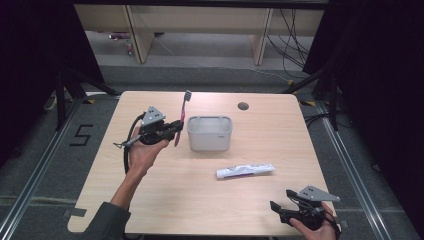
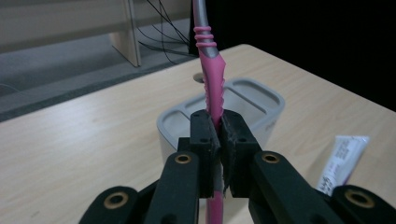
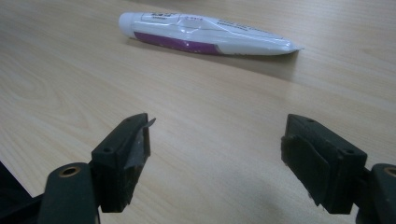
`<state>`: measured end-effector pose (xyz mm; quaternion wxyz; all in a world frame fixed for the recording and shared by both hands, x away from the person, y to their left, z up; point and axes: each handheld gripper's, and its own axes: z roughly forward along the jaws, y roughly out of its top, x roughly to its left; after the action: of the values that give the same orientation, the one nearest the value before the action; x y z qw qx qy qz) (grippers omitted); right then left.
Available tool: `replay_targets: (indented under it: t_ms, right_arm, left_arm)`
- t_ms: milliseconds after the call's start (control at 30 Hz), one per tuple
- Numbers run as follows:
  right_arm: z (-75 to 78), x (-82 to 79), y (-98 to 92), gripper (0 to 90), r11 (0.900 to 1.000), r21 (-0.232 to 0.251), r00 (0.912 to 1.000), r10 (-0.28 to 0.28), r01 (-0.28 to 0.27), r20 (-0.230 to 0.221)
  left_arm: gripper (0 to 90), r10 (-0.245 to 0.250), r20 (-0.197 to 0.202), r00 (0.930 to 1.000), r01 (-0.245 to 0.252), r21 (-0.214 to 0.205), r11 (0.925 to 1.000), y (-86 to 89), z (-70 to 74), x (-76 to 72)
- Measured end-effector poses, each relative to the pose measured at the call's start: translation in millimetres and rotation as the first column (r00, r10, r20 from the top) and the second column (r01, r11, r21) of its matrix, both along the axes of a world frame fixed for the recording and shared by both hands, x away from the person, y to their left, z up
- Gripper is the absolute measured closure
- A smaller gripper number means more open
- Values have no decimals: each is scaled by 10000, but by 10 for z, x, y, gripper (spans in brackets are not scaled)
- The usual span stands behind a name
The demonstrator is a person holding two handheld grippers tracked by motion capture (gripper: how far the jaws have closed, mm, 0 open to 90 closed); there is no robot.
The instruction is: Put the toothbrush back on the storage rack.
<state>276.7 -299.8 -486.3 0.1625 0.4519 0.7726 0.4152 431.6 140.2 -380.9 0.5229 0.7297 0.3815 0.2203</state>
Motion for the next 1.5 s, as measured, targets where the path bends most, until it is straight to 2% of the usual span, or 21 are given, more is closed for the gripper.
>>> replay_targets:
  t_ms: [133,167,300,467,633,700,800,1100,1200,1267,1467,1500]
  right_arm:
    - [1,0,-2,240,10000,-20,10000,14,-14,4]
    - [5,-5,12,241,9998,207,9999,0,3,-166]
    - [1,0,-3,241,9999,-32,9999,112,-112,-89]
    - [0,-1,-5,241,9999,76,9999,108,-108,-41]
    - [1,-3,-11,241,9999,103,9998,133,-132,-135]
    - [0,1,-13,241,9999,124,10000,66,-66,-42]
    - [-9,-8,-6,241,9996,271,9997,-4,11,-258]
    - [-1,-22,-6,241,9991,408,9987,-99,119,-498]
    - [-3,-17,-11,241,9993,364,9992,-66,80,-400]
    - [-1,-23,-7,241,9991,418,9985,-99,121,-531]
    - [-5,-18,-11,241,9992,382,9990,-47,64,-442]
    - [-10,0,-35,241,9999,127,9999,114,-113,-104]
  left_arm:
    - [835,198,254,9995,-193,-210,9996,-39,55,57]
    - [835,207,290,9994,-198,-302,9993,-51,64,69]
    - [835,261,371,9990,-246,-408,9989,-118,78,156]
    - [835,386,611,9974,-346,-653,9973,-208,73,265]
    - [835,617,721,9955,-557,-829,9950,-274,70,380]
    - [835,660,712,9953,-593,-929,9939,-296,68,422]
    - [835,776,761,9941,-696,-1027,9923,-330,58,477]
    - [835,1021,728,9921,-943,-1032,9902,-379,-49,597]
    - [835,1068,729,9916,-988,-1051,9895,-385,-70,619]
    - [835,1093,742,9912,-1014,-1034,9895,-393,-86,632]
    - [835,1079,669,9919,-1006,-1046,9894,-429,-140,656]
    - [834,1085,655,9919,-1013,-1047,9893,-434,-152,661]
